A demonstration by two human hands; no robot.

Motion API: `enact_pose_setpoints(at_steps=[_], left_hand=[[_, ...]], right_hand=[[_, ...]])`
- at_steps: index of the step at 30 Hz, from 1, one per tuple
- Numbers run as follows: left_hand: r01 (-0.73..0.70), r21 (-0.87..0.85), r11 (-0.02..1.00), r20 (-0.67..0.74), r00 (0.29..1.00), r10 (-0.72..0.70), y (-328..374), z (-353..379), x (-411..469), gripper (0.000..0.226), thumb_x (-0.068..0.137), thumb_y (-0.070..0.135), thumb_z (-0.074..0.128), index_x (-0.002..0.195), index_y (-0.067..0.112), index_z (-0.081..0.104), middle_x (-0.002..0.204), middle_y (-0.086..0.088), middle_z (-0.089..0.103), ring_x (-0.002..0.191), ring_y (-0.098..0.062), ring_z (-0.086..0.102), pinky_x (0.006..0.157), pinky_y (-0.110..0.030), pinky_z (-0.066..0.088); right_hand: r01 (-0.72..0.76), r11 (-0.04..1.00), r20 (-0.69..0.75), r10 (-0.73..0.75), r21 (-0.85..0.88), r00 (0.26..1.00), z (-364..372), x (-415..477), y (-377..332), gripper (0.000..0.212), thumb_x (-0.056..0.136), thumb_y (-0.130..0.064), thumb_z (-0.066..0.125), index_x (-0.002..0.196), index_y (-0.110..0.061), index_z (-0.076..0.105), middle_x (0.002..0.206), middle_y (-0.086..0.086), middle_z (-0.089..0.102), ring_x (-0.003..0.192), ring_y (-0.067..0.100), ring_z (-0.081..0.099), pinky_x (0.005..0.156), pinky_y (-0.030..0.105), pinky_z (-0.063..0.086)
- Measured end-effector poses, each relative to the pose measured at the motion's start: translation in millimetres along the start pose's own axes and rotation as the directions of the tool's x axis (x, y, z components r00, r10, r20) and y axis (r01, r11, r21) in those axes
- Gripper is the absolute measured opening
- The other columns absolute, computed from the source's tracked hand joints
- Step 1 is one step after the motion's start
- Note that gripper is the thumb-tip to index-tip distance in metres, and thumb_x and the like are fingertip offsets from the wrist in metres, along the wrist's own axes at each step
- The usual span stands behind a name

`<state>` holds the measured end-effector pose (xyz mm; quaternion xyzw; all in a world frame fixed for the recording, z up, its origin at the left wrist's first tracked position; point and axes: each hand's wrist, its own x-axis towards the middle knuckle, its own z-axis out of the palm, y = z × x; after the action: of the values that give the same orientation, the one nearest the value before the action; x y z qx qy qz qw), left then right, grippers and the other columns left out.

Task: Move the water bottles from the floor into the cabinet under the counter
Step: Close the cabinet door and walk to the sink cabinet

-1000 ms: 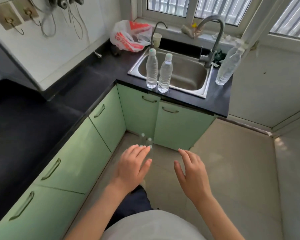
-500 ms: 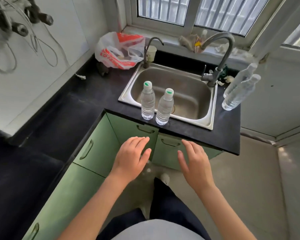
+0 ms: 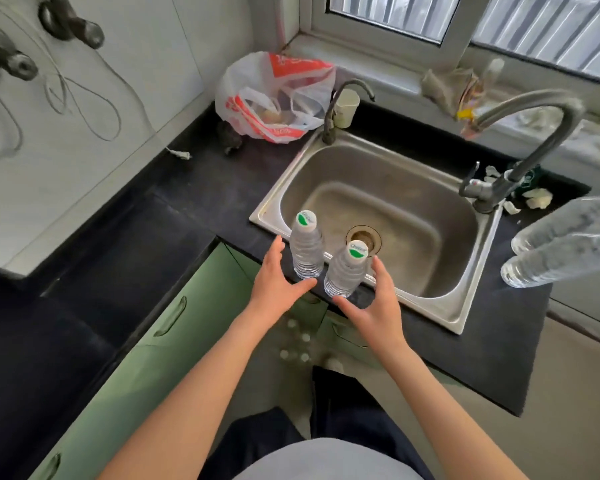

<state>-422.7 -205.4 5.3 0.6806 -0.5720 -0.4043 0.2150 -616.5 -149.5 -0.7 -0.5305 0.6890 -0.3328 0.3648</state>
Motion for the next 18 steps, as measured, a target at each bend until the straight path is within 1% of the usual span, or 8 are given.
enact_pose_setpoints(at_steps=[2,4,6,9,11,13,15,18], left_hand=[[0.019,-0.038,0.999,0.004,1.0,-0.019,-2.7,5.7,16.6,0.103,0.068,0.037,0.087,0.151,0.028,0.027,0.152,0.01,0.039,0.138,-0.009,0.038,0.11,-0.029,0.035],[0.005,-0.081,0.997,0.008,1.0,-0.004,-3.5,9.0,27.5,0.096,0.063,0.039,0.088,0.145,0.031,0.039,0.145,0.014,0.046,0.132,-0.006,0.044,0.108,-0.029,0.038],[-0.011,-0.117,0.993,0.008,1.0,0.012,-4.6,11.7,37.4,0.085,0.059,0.038,0.088,0.135,0.034,0.05,0.133,0.019,0.056,0.123,-0.002,0.051,0.101,-0.028,0.043],[-0.026,-0.2,0.979,0.022,0.999,0.031,-3.0,11.3,43.2,0.069,0.057,0.03,0.088,0.116,0.044,0.056,0.112,0.021,0.067,0.107,-0.001,0.063,0.095,-0.031,0.051],[-0.045,-0.249,0.967,0.018,0.999,0.051,-3.2,11.2,42.6,0.066,0.055,0.03,0.088,0.109,0.051,0.056,0.108,0.019,0.071,0.104,-0.003,0.067,0.095,-0.04,0.054],[-0.062,-0.259,0.964,0.002,0.998,0.065,-0.9,10.3,38.2,0.064,0.054,0.031,0.088,0.105,0.055,0.057,0.104,0.019,0.072,0.1,-0.005,0.069,0.092,-0.043,0.055],[-0.061,-0.259,0.964,-0.001,0.998,0.063,-0.4,8.2,32.2,0.061,0.053,0.032,0.087,0.102,0.054,0.058,0.1,0.018,0.073,0.096,-0.006,0.07,0.09,-0.043,0.056],[-0.036,-0.269,0.962,-0.003,0.999,0.036,-3.1,-1.3,17.8,0.058,0.05,0.036,0.086,0.104,0.041,0.063,0.096,0.014,0.074,0.093,-0.007,0.07,0.088,-0.042,0.058]], right_hand=[[-0.038,0.999,0.057,0.036,0.034,0.998,6.4,13.9,6.7,0.093,0.071,-0.03,0.088,0.148,-0.024,0.036,0.15,-0.006,0.045,0.136,0.007,0.043,0.113,0.028,0.036],[-0.059,0.996,0.098,0.052,0.07,0.994,12.6,22.3,12.2,0.084,0.067,-0.027,0.087,0.138,-0.035,0.044,0.136,-0.012,0.056,0.125,0.01,0.055,0.105,0.041,0.048],[-0.078,0.994,0.105,0.07,0.072,0.992,17.7,29.7,16.7,0.076,0.064,-0.027,0.086,0.129,-0.04,0.047,0.125,-0.014,0.061,0.115,0.01,0.06,0.097,0.045,0.052],[-0.103,0.992,0.068,0.098,0.077,0.993,22.2,36.4,16.3,0.066,0.067,-0.024,0.087,0.123,-0.03,0.053,0.116,-0.011,0.066,0.105,0.007,0.064,0.091,0.042,0.054],[-0.113,0.989,0.05,0.109,0.09,0.993,22.9,38.3,14.5,0.062,0.068,-0.02,0.088,0.121,-0.023,0.056,0.11,-0.009,0.068,0.099,0.006,0.065,0.088,0.038,0.056],[-0.11,0.988,0.046,0.105,0.11,0.993,22.0,38.2,12.2,0.059,0.068,-0.017,0.089,0.119,-0.02,0.058,0.107,-0.007,0.069,0.097,0.007,0.065,0.086,0.036,0.056],[-0.117,0.983,0.055,0.11,0.138,0.992,20.6,33.7,7.3,0.056,0.068,-0.013,0.089,0.115,-0.019,0.059,0.104,-0.006,0.069,0.096,0.008,0.066,0.085,0.034,0.056],[-0.117,0.977,0.041,0.111,0.177,0.993,16.7,21.4,-4.8,0.052,0.067,-0.009,0.089,0.109,-0.019,0.062,0.101,-0.008,0.071,0.092,0.002,0.067,0.08,0.022,0.054]])
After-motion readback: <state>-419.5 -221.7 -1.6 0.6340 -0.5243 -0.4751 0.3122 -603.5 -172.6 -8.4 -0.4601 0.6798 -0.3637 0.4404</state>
